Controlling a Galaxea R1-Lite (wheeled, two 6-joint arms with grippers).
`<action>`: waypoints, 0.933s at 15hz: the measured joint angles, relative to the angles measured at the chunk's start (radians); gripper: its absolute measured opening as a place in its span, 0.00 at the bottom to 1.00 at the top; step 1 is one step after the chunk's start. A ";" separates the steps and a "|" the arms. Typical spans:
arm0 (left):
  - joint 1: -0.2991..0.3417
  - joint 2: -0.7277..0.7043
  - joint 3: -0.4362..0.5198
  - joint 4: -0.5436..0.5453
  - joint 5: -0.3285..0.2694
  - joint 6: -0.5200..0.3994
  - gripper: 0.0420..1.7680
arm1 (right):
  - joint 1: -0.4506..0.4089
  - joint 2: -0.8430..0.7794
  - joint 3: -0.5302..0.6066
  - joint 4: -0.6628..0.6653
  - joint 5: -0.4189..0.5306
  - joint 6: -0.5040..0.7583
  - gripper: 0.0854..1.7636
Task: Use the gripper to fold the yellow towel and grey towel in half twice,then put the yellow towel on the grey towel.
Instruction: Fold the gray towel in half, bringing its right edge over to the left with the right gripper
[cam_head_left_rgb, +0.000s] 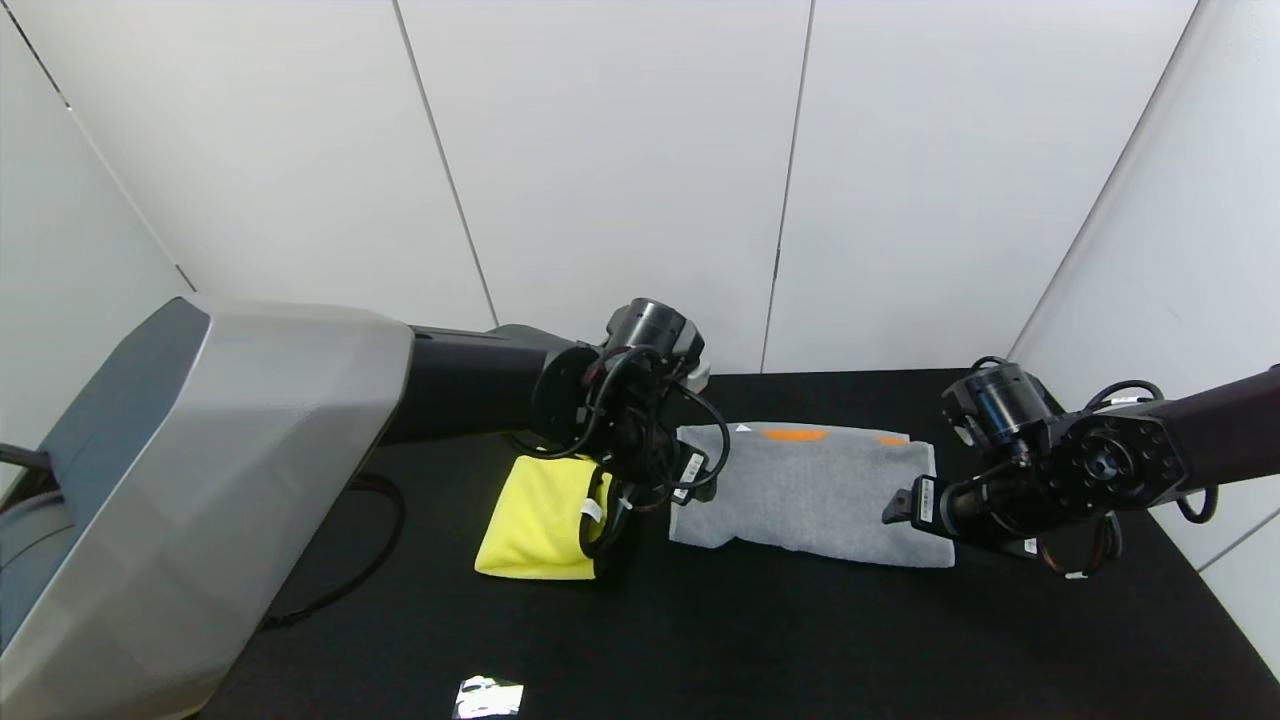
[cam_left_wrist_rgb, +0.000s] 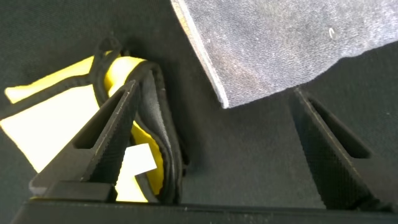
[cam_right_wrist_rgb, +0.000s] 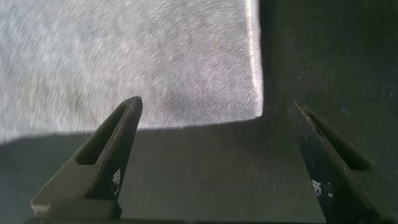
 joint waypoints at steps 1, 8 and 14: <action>0.000 -0.002 0.003 0.000 0.000 0.000 0.96 | 0.000 0.011 -0.004 0.001 -0.015 0.017 0.95; 0.003 -0.011 0.023 -0.007 -0.001 -0.001 0.96 | 0.015 0.085 -0.027 0.000 -0.044 0.076 0.96; 0.002 -0.012 0.035 -0.010 -0.001 -0.001 0.97 | 0.018 0.108 -0.039 -0.008 -0.050 0.073 0.61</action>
